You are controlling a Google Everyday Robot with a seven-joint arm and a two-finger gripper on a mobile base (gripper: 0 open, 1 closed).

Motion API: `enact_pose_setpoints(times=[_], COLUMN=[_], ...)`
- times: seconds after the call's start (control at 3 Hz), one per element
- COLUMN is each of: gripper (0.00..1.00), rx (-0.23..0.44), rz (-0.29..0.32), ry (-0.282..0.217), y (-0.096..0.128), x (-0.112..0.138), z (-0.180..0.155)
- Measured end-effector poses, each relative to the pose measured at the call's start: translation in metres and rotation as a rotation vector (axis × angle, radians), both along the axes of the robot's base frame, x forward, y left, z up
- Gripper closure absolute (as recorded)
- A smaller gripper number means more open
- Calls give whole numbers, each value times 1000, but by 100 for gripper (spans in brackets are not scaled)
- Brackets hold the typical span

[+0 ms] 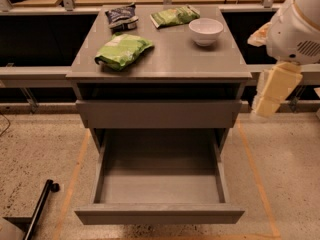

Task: Place green rice chip bag into middle drawer

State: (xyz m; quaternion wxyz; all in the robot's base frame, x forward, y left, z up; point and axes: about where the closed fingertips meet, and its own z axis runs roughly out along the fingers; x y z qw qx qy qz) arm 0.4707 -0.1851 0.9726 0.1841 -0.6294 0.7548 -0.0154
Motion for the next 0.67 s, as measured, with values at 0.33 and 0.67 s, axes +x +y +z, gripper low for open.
enact_pose_setpoints(times=[0.33,0.67], gripper=[0,0], rx=[58,149], rz=[93,143], ry=[-18,-50], y=[46,102], x=[39,80], z=[-5,-1])
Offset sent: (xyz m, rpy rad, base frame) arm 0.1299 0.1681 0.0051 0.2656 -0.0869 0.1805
